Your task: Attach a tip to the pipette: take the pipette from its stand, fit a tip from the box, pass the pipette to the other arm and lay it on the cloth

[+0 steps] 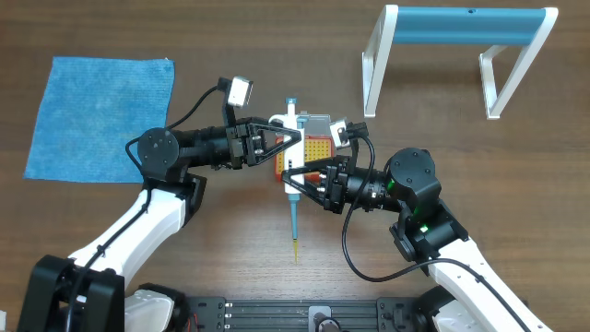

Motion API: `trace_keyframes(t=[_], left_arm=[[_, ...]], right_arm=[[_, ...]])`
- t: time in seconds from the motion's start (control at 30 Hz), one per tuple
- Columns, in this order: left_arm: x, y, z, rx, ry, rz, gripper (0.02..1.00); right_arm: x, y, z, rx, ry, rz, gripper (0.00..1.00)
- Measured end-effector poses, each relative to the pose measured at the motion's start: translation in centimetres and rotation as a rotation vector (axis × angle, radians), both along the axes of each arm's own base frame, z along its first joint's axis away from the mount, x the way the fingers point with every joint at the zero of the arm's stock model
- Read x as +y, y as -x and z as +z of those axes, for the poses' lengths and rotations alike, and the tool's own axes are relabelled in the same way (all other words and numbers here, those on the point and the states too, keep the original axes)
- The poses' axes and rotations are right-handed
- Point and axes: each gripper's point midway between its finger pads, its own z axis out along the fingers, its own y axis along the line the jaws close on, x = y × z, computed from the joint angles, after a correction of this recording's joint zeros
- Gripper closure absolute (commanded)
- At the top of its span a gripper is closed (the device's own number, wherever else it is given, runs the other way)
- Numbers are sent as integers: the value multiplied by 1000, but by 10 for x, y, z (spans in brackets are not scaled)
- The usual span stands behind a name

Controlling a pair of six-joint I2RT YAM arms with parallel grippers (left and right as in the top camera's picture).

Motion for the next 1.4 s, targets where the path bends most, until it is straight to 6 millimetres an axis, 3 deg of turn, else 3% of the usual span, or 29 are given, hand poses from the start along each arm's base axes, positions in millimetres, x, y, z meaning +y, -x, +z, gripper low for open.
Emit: trace_keyframes(t=[0.03,0.23,0.37,0.57,0.73,0.93,1.17,1.27,1.33,1.4], left_arm=[[0,0,0,0,0,0,989],[-1,-1,-5,40,-11,-3,991],[6,-11,-17,122,-32,25,991],[46,-45,-33,210,-52,176,991],[95,-78,-61,311,-81,377,991],[123,-94,-76,354,-121,493,991],[143,-107,-85,590,-331,579,991],[158,-106,-69,595,-467,633,991],[171,-109,-49,556,-521,667,991],[197,-115,-18,503,-567,725,989]], right_arm=[[0,0,0,4,0,0,222],[0,0,-3,17,10,-1,215],[-12,-7,-13,67,30,-20,215],[-51,-23,-6,59,-5,-33,211],[-87,-32,9,-16,-38,-50,213],[-129,-47,10,-18,-45,-152,209],[-158,-58,10,-27,-42,-253,209],[-166,-61,10,-36,-38,-280,209],[-171,-62,7,-31,-34,-298,207],[-175,-64,1,-10,-27,-319,209]])
